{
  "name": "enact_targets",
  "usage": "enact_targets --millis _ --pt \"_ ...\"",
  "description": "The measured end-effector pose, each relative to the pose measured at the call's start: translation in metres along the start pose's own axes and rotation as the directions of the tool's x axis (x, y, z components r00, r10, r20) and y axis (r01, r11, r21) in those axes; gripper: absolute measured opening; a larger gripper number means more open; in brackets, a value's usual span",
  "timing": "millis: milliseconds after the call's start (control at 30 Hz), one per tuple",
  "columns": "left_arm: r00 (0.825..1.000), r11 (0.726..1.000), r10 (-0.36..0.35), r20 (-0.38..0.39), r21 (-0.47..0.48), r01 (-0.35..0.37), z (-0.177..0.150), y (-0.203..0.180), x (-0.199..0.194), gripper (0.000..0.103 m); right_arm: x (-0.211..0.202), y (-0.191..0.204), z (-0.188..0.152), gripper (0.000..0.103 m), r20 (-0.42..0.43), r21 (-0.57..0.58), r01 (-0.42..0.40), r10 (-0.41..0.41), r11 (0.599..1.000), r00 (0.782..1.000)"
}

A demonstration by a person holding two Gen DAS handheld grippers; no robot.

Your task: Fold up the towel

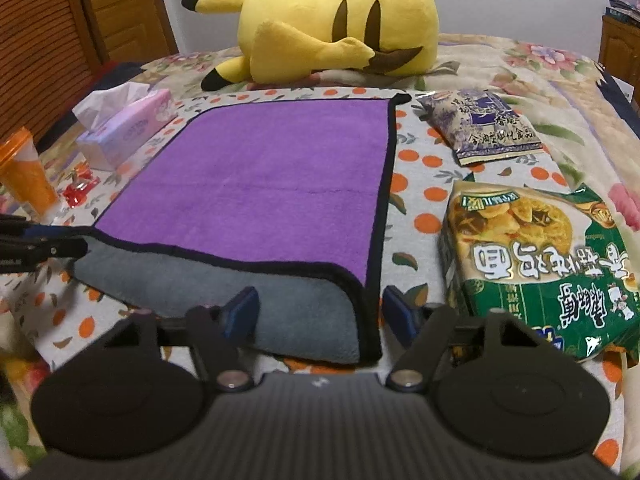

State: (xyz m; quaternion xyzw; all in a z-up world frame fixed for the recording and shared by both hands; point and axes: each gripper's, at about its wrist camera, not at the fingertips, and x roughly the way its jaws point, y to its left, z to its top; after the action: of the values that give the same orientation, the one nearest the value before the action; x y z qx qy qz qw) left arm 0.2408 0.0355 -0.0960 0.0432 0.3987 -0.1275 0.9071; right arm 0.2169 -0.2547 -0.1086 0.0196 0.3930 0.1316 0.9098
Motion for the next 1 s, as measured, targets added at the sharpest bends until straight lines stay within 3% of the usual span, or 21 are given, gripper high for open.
enact_targets --millis 167,300,467,567,1000 --pt "1.000 1.000 -0.022 -0.001 0.009 0.022 -0.001 -0.003 -0.001 0.014 -0.002 0.001 0.002 0.052 -0.013 -0.020 -0.010 0.010 1.000 1.000" --pt "1.000 0.999 -0.021 -0.007 0.033 0.021 -0.002 -0.007 0.000 0.011 0.000 -0.001 0.002 0.034 -0.033 -0.038 -0.012 0.010 0.999 0.999" --pt "1.000 0.999 -0.023 -0.003 0.038 0.023 -0.002 -0.006 0.000 0.008 -0.001 -0.001 0.001 0.020 -0.026 -0.056 0.000 -0.002 0.998 1.000" --pt "1.000 0.999 -0.024 0.008 0.035 0.024 -0.002 -0.006 -0.003 0.008 -0.002 0.001 0.001 0.006 -0.013 -0.074 0.011 -0.012 0.997 1.000" --pt "0.997 1.000 -0.013 0.081 0.016 0.012 0.005 -0.005 -0.017 0.007 -0.013 0.000 0.006 0.005 0.088 -0.077 0.015 -0.008 0.997 0.996"
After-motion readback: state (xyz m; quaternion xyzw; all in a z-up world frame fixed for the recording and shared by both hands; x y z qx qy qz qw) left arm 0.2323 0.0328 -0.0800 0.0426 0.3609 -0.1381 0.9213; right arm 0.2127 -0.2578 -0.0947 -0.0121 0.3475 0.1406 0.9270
